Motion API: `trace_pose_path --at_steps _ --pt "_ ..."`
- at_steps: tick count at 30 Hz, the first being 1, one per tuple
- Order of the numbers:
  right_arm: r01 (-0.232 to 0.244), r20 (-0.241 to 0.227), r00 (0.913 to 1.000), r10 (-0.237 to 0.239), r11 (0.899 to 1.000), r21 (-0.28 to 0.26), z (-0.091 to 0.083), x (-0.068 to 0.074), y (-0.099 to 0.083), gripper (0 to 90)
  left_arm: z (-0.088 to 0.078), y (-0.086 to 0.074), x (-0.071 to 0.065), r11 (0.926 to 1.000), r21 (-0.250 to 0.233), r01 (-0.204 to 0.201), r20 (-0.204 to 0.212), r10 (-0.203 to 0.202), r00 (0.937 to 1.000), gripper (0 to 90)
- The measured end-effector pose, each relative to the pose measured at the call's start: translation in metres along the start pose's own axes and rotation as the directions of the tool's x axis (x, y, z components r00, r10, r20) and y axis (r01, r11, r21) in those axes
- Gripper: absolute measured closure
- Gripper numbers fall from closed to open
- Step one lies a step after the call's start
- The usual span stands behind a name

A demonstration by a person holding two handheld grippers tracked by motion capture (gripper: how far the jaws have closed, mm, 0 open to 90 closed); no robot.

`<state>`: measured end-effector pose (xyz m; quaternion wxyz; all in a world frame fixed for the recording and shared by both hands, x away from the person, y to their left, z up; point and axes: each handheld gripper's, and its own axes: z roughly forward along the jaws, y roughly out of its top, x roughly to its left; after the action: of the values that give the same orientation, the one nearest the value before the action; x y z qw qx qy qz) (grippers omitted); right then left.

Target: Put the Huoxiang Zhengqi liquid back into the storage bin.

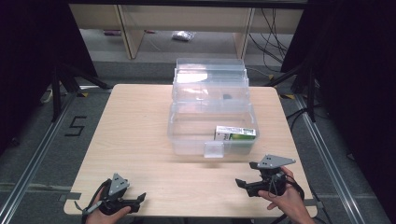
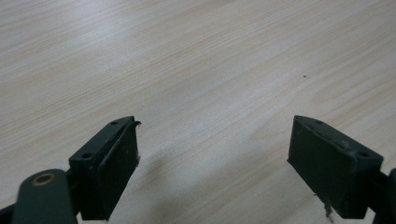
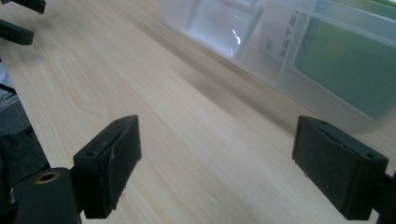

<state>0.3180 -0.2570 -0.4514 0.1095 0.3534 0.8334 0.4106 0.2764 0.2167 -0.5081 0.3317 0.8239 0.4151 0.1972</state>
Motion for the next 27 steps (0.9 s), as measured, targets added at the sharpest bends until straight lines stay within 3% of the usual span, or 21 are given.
trace_pose_path --at_steps 3,4,6,7,8,10,11,13,15,19,24,25,26,27 --pt "-0.001 0.013 0.9999 0.001 1.000 0.006 -0.001 0.001 -0.006 16.4 -0.001 0.001 0.000 1.0000 0.002 -0.001 -0.006 0.001 1.0000 15.4" --pt "-0.012 0.012 0.9999 0.012 1.000 0.008 -0.001 0.002 -0.009 16.5 0.000 0.000 -0.002 0.9998 -0.009 0.019 -0.008 -0.019 0.9998 15.4" --pt "-0.005 0.010 0.9999 0.005 1.000 0.011 -0.001 0.002 -0.014 16.5 0.001 0.000 0.000 0.9998 -0.019 -0.002 -0.010 0.002 0.9999 15.4" --pt "-0.029 0.007 0.9996 0.029 0.999 0.020 -0.001 0.003 -0.015 16.5 0.001 0.000 0.000 0.9999 -0.012 -0.006 0.000 0.006 1.0000 15.4" --pt "-0.036 0.000 0.9993 0.036 0.999 0.024 0.000 0.005 -0.017 16.5 0.000 0.000 -0.002 0.9998 -0.005 0.018 -0.007 -0.018 0.9998 15.4" --pt "-0.007 0.003 1.0000 0.007 1.000 0.021 0.001 0.004 -0.019 16.6 0.001 0.001 -0.002 0.9997 -0.016 0.017 -0.016 -0.017 0.9997 15.4" --pt "-0.040 0.003 0.9992 0.040 0.998 0.038 0.000 0.007 -0.020 16.6 0.001 0.001 -0.002 0.9997 -0.016 0.017 -0.016 -0.017 0.9997 15.4" --pt "-0.004 0.009 1.0000 0.004 0.999 0.035 0.001 0.006 -0.021 16.5 0.000 0.000 -0.003 0.9998 -0.005 0.021 -0.007 -0.021 0.9997 15.4" --pt "-0.008 0.003 1.0000 0.007 0.999 0.038 0.001 0.006 -0.023 16.5 -0.001 0.001 -0.001 1.0000 0.000 -0.010 -0.011 0.010 0.9999 15.4" --pt "-0.049 0.000 0.9988 0.049 0.997 0.060 0.004 0.007 -0.030 16.6 0.000 0.000 -0.002 1.0000 -0.002 -0.004 0.004 0.004 1.0000 15.4" --pt "-0.011 0.040 0.9992 0.008 0.996 0.090 0.009 0.005 -0.038 16.5 0.000 0.000 -0.002 1.0000 -0.002 0.000 0.004 0.000 1.0000 15.4" --pt "-0.027 0.041 0.9989 0.022 0.992 0.121 0.007 0.007 -0.038 16.5 0.000 0.001 -0.002 1.0000 -0.003 -0.002 -0.002 0.002 1.0000 15.4" --pt "-0.012 0.040 0.9992 0.008 0.995 0.099 0.009 0.006 -0.040 16.6 0.000 0.001 -0.003 1.0000 -0.008 0.001 -0.002 -0.001 1.0000 15.4" --pt "-0.018 0.028 0.9995 0.015 0.993 0.121 0.008 0.005 -0.040 16.6 0.000 0.001 -0.003 1.0000 -0.004 -0.005 -0.002 0.005 1.0000 15.4"
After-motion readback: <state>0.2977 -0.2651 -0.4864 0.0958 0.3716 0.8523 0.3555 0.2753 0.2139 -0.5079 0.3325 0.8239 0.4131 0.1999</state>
